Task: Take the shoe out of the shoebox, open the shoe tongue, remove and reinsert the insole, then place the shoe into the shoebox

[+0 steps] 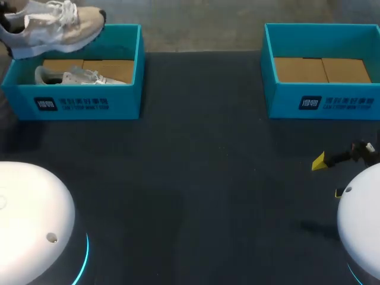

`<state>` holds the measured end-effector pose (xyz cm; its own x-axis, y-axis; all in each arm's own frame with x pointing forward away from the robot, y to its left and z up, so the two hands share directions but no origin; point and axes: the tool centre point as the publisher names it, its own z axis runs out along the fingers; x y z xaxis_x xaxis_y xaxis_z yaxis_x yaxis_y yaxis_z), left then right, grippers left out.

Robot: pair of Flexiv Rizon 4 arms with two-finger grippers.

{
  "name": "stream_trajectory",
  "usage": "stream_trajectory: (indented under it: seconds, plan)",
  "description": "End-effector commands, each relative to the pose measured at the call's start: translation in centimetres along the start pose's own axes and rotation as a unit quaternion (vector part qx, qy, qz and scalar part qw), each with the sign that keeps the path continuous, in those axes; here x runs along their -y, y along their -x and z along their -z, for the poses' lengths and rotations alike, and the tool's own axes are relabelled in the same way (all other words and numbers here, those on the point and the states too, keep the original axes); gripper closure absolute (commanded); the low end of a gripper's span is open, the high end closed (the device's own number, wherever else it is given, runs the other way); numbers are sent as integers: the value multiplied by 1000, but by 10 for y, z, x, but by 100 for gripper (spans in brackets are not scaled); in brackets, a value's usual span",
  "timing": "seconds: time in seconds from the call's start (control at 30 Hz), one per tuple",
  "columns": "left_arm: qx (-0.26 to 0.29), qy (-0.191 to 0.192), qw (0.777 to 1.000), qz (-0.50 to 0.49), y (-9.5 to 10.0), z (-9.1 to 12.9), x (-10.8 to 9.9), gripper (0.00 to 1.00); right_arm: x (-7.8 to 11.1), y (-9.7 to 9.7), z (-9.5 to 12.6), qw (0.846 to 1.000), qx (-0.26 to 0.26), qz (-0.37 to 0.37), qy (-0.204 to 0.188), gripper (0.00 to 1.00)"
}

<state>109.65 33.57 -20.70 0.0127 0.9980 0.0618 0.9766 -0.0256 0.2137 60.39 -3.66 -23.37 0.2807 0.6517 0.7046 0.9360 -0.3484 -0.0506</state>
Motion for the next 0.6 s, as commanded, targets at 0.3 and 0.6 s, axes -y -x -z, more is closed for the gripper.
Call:
stream_trajectory:
  seconds: [0.3,0.6]
  plan:
    - [-7,14,998,-58,-8,-7,-10,100,11,0,7,1000,1,-1,8,0]
    - [-17,22,996,-86,-8,-10,-12,100,11,0,7,1000,1,-1,8,0]
